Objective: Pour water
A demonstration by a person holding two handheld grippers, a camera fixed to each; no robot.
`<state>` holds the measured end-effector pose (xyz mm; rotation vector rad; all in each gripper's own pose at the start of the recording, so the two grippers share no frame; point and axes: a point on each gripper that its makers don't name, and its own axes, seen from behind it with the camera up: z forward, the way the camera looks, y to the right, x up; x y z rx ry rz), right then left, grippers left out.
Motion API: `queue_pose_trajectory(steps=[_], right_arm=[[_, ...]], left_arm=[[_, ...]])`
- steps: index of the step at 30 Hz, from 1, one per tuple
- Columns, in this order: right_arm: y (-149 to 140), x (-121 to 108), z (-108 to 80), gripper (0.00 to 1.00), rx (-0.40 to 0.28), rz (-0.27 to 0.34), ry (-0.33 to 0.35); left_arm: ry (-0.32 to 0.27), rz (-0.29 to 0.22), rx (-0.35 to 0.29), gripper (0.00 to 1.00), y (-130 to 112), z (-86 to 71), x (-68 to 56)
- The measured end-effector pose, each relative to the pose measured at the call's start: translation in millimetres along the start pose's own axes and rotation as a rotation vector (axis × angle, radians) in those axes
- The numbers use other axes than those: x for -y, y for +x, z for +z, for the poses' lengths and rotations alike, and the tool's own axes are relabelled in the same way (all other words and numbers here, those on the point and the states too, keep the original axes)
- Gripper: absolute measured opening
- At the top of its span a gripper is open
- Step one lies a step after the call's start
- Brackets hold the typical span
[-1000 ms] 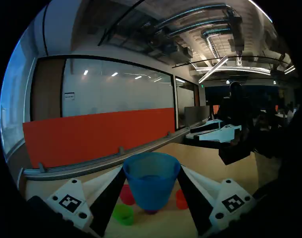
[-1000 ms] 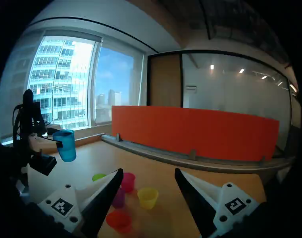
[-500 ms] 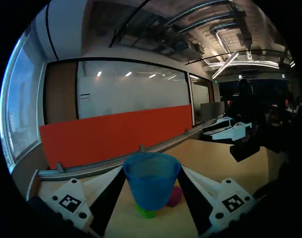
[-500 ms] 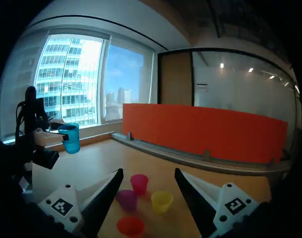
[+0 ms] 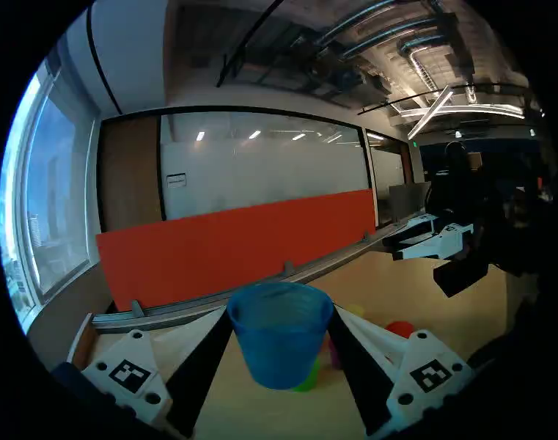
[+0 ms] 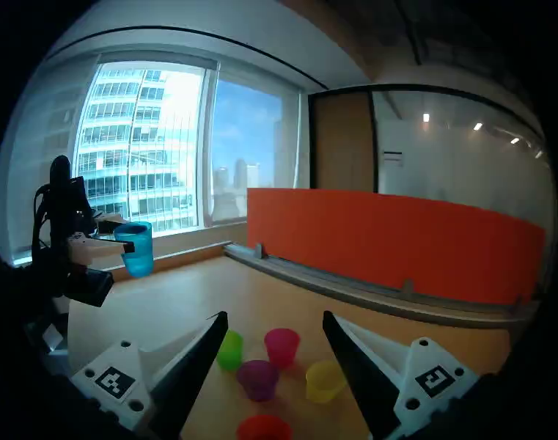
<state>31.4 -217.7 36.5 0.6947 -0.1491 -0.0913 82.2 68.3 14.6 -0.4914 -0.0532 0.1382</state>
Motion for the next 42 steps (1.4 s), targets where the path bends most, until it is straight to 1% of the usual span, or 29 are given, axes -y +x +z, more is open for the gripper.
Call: queue_pose_trajectory(steps=[5, 11, 14, 24, 32, 42], right_arm=[[0.7, 6.7, 7.8, 1.00, 0.012, -0.004, 0.026], [-4.5, 17.6, 18.3, 1.00, 0.059, -0.024, 0.074], [-9.6, 21.9, 25.7, 1.00, 0.094, -0.033, 0.098], [-32.2, 37.0, 50.5, 1.00, 0.245, -0.084, 0.181], [-44.8, 47.5, 66.3, 1.00, 0.334, -0.105, 0.232], [-70.1, 65.5, 88.5, 1.00, 0.453, -0.126, 0.290]], left_arm=[[0.008, -0.001, 0.000, 0.87, -0.6, -2.0, 5.5], [0.013, 0.001, 0.000, 0.87, -1.5, -2.0, 10.4], [0.013, 0.000, -0.001, 0.87, -1.9, -2.0, 11.8], [0.019, 0.006, -0.001, 0.87, -0.2, -3.4, 19.0], [0.022, 0.006, 0.002, 0.87, -2.8, -4.0, 22.5], [0.018, 0.007, 0.006, 0.87, -7.4, -3.2, 23.8]])
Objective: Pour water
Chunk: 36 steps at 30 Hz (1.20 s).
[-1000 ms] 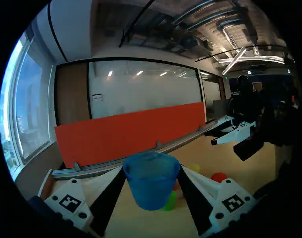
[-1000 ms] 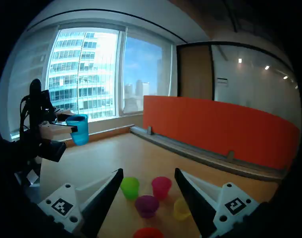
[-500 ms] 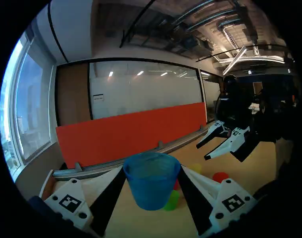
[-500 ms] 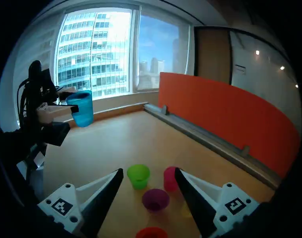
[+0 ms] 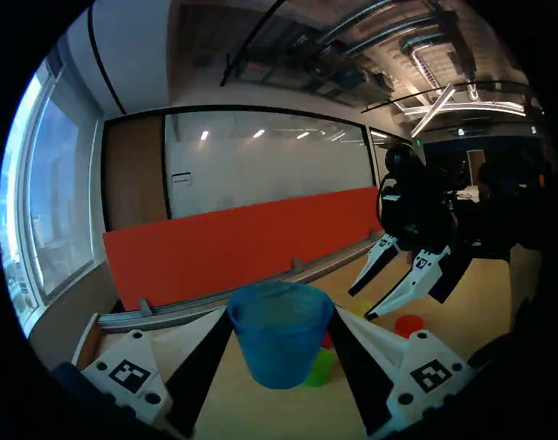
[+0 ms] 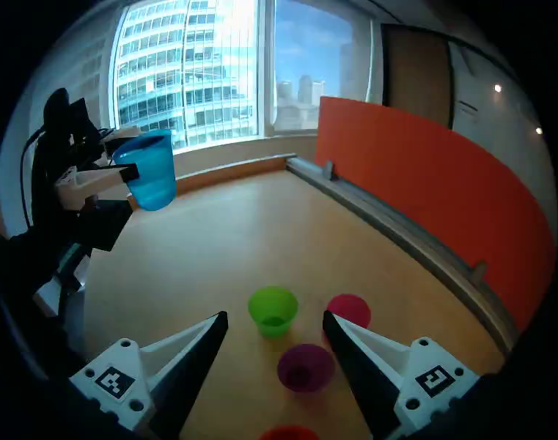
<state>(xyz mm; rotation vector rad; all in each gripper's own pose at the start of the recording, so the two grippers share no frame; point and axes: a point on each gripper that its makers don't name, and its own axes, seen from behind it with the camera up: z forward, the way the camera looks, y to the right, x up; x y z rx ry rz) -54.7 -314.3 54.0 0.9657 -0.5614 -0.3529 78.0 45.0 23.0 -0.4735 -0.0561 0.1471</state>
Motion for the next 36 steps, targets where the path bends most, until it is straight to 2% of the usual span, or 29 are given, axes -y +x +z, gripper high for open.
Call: queue_pose_trajectory(steps=[9, 21, 36], right_arm=[[-14.1, 6.1, 30.9, 1.00, 0.108, -0.016, 0.037], [-26.3, 6.2, 62.7, 1.00, 0.232, -0.016, 0.064], [-39.6, 3.8, 88.2, 1.00, 0.360, -0.012, 0.062]], left_arm=[[-0.005, -0.005, 0.002, 0.87, -6.8, 2.2, 1.0], [-0.001, -0.020, 0.007, 0.87, -16.1, 6.6, 6.9], [0.005, -0.042, 0.014, 0.87, -28.9, 6.5, 14.8]])
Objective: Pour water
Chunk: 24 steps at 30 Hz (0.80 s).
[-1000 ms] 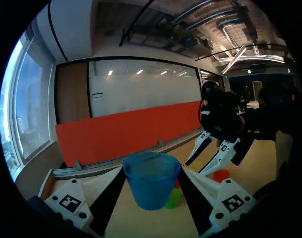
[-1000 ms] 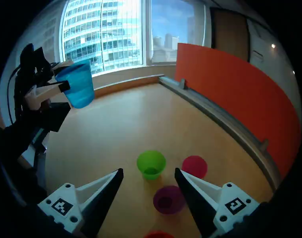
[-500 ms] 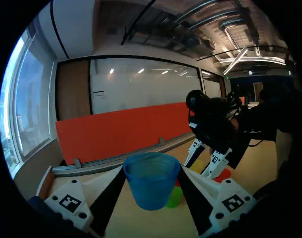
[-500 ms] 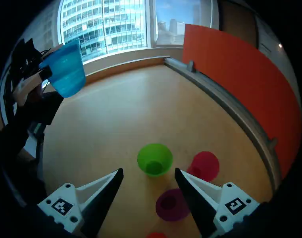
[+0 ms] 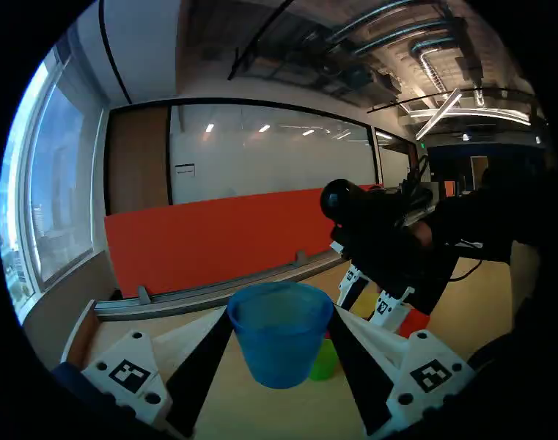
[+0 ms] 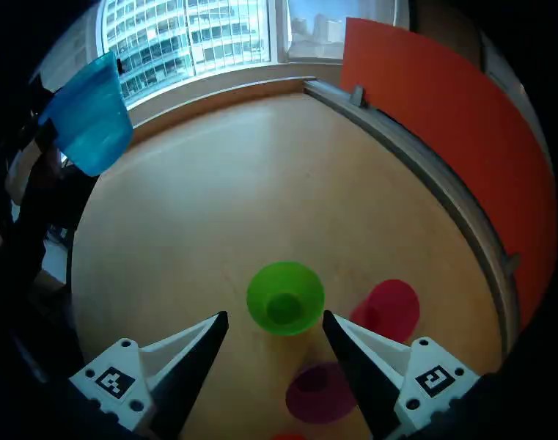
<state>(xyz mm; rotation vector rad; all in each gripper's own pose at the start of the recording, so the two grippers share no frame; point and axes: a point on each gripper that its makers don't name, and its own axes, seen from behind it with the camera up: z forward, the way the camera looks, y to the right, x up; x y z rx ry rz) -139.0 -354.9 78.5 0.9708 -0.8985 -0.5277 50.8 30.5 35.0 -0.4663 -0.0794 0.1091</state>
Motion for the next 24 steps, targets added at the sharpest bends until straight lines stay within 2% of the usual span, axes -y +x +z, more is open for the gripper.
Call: queue_pose_trajectory(steps=[24], right_arm=[[-9.3, -9.2, 32.1, 1.00, 0.124, 0.015, -0.033]], left_arm=[[0.002, -0.016, 0.009, 0.87, -11.0, 0.8, 8.0]])
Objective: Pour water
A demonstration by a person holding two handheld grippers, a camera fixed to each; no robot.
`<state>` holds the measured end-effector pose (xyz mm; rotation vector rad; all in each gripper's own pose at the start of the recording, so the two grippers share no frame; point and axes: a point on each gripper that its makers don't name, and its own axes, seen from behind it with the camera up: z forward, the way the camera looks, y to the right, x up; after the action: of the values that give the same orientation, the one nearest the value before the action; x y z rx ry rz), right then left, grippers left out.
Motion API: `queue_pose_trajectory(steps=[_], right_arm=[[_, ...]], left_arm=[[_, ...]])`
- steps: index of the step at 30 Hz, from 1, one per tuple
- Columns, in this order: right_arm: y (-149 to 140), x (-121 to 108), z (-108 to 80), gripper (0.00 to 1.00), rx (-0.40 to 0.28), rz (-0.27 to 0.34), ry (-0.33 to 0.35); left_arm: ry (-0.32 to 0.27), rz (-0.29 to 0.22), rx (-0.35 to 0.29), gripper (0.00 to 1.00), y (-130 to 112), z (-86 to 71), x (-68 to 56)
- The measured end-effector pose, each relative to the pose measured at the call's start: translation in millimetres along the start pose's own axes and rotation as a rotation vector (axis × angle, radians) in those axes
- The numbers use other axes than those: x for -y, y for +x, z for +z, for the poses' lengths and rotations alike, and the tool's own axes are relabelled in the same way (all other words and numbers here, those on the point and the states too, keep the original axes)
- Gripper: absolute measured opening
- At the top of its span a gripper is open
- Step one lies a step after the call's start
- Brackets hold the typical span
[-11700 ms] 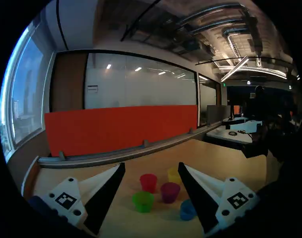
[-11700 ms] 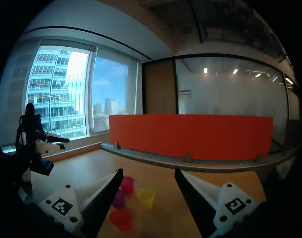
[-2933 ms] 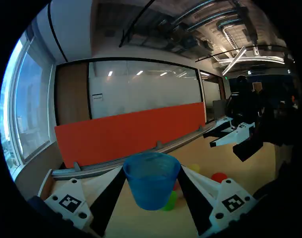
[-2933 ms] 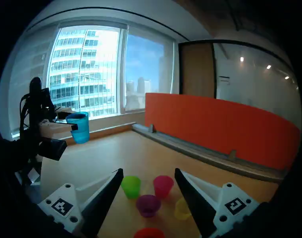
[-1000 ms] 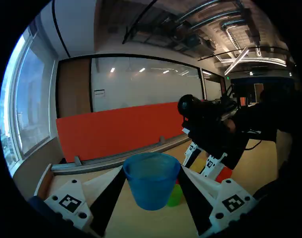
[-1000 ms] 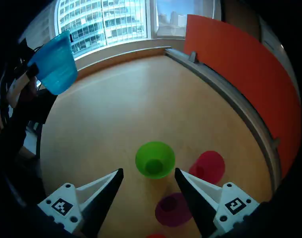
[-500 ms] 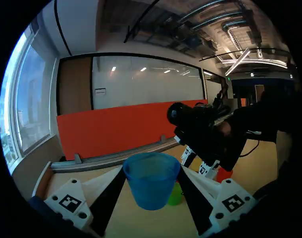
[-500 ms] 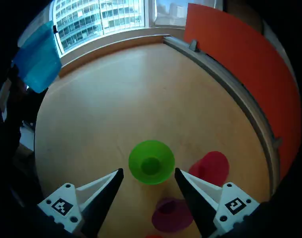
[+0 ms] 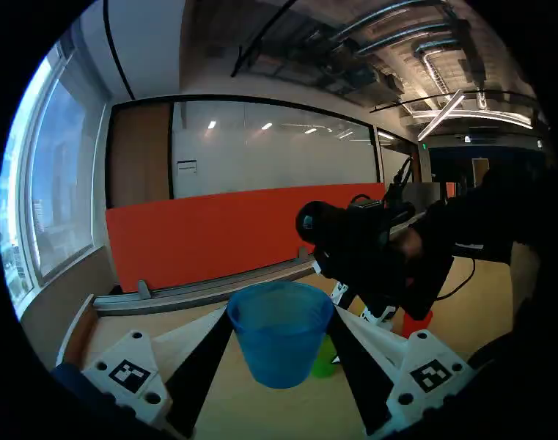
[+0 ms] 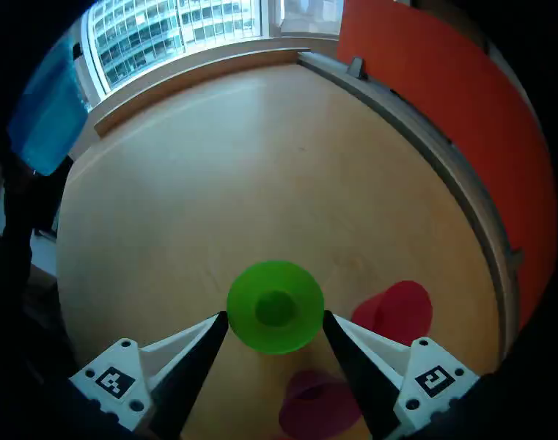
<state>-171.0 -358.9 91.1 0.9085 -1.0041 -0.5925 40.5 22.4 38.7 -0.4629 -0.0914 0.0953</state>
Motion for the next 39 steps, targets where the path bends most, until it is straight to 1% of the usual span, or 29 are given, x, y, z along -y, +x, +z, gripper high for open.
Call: queue_pose_trajectory(steps=[4, 10, 12, 21, 27, 32, 39], right_arm=[[-0.6, -0.5, 5.3, 1.00, 0.006, 0.003, -0.001], [-1.3, 0.5, 9.1, 0.96, 0.011, 0.012, 0.004], [-1.7, 1.5, 9.7, 0.92, 0.012, 0.014, 0.007], [0.6, 2.9, 8.3, 0.91, 0.000, 0.021, 0.012], [7.2, 4.3, -2.0, 0.91, -0.031, 0.034, 0.021], [7.0, 6.1, -12.8, 0.91, -0.049, 0.030, 0.020], [10.2, 9.7, -31.1, 0.91, -0.103, 0.030, 0.023]], left_arm=[[0.000, -0.003, 0.000, 0.87, -1.1, -0.1, 1.0], [-0.002, -0.003, 0.000, 0.87, -1.5, -0.1, 0.1], [-0.002, -0.004, 0.000, 0.87, -1.7, 0.1, -0.2], [0.001, -0.004, 0.004, 0.87, -5.3, 0.7, 0.6], [0.003, -0.005, 0.003, 0.87, -3.0, -0.4, 0.2], [0.003, -0.004, 0.000, 0.87, 0.4, -1.1, -1.8], [0.001, 0.000, 0.002, 0.87, 1.7, -0.3, -5.9]])
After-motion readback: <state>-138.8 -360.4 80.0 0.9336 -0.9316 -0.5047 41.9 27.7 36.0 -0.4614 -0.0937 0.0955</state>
